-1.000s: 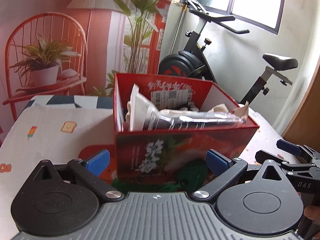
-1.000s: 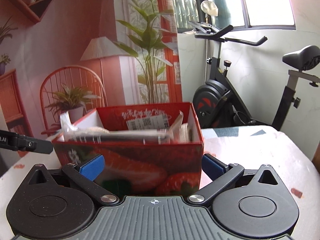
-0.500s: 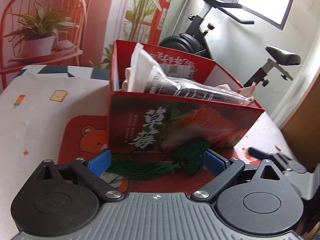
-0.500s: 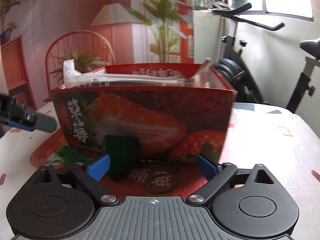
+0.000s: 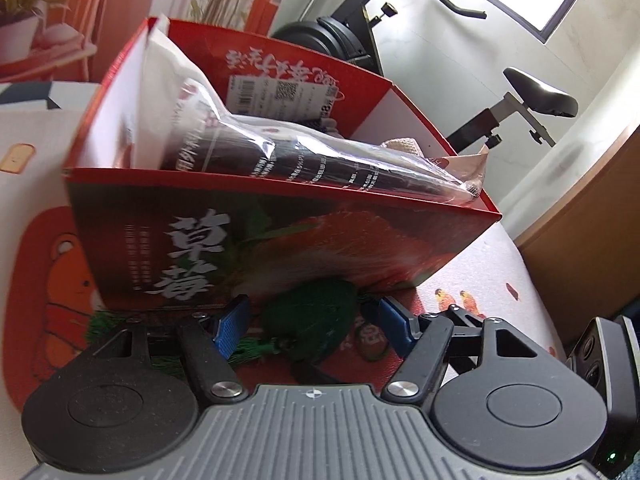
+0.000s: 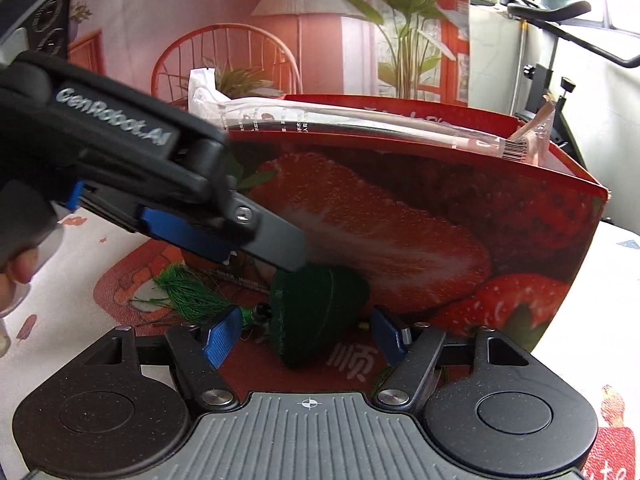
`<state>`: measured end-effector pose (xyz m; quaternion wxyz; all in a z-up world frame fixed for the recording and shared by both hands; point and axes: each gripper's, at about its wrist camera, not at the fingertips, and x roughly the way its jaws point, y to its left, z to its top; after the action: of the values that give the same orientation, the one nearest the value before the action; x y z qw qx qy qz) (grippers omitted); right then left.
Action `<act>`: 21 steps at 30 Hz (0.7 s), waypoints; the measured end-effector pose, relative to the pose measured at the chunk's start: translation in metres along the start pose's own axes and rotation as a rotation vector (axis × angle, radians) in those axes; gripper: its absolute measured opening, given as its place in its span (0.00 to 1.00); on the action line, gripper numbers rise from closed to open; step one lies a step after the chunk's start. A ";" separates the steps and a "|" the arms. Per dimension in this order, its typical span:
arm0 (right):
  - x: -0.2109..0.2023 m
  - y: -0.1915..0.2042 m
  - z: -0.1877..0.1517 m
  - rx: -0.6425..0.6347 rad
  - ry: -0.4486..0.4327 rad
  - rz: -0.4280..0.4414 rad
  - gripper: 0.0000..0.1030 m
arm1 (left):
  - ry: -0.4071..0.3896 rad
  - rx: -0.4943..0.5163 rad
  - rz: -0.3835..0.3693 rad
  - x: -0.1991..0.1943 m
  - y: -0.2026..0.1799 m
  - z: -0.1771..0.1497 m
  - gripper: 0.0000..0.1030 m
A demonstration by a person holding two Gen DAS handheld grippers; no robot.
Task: Organize soft objects
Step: 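Close the right gripper on the green pouch while the left gripper grasps it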
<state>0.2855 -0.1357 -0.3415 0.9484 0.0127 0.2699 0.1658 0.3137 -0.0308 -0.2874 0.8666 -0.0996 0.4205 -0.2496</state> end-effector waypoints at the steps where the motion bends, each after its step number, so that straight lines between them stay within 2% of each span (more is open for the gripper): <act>1: 0.001 -0.002 0.000 0.007 0.002 0.003 0.63 | 0.011 -0.009 -0.013 0.004 0.002 0.001 0.69; 4: 0.004 -0.010 0.000 0.038 0.005 0.009 0.61 | 0.037 -0.041 -0.043 0.017 0.008 0.001 0.65; 6: 0.005 -0.015 0.000 0.058 0.007 0.021 0.60 | 0.054 -0.069 -0.058 0.025 0.014 0.001 0.58; 9: 0.009 -0.018 0.001 0.069 0.017 0.036 0.52 | 0.070 -0.088 -0.085 0.033 0.017 -0.002 0.49; 11: 0.007 -0.018 0.002 0.077 0.016 0.038 0.51 | 0.068 -0.069 -0.078 0.034 0.013 -0.003 0.49; 12: 0.004 -0.017 0.004 0.082 0.008 0.036 0.45 | 0.073 -0.067 -0.081 0.034 0.013 -0.003 0.49; 21: -0.031 -0.011 0.019 0.058 -0.084 0.038 0.45 | 0.009 -0.030 -0.116 0.002 -0.007 0.001 0.48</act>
<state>0.2740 -0.1548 -0.3106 0.9548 0.0523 0.2343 0.1751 0.3124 -0.0379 -0.2853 0.8473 -0.1355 0.4214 -0.2936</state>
